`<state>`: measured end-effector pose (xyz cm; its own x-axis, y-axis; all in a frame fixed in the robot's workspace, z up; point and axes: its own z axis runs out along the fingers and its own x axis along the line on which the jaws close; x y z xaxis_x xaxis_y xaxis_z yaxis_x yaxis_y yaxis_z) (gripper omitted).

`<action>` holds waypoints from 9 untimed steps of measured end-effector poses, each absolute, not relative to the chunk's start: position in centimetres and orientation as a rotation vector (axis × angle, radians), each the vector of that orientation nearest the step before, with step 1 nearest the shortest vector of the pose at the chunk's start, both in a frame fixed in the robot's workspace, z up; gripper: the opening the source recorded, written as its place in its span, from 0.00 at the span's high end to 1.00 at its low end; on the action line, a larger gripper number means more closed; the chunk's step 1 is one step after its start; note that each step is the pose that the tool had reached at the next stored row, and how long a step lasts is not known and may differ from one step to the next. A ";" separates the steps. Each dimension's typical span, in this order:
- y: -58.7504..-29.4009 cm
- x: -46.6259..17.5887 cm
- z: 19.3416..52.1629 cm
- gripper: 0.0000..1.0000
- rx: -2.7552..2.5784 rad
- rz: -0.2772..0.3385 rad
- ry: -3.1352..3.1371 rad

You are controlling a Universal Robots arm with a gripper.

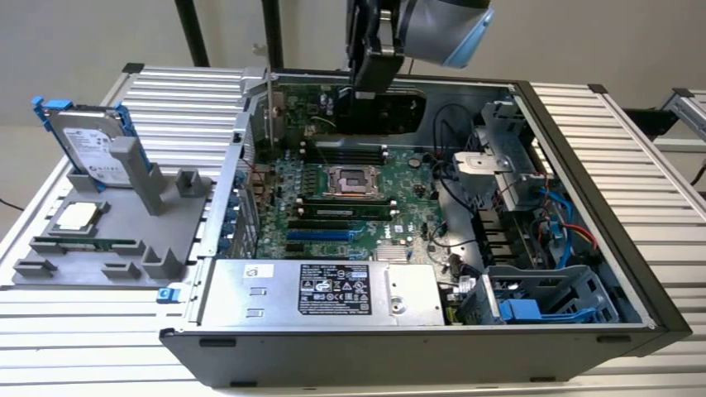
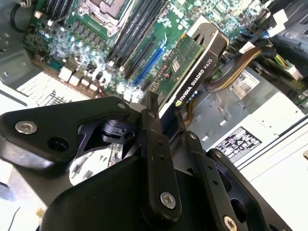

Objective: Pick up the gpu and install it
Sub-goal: 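Insert the gpu into the slot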

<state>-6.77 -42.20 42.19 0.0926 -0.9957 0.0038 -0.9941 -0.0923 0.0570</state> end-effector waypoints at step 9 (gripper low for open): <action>-42.2 -6.8 42.2 1.00 2.346 -0.053 -2.019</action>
<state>-6.77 -42.20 42.19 0.1488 -0.9889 0.0039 -0.9873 -0.1484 0.0570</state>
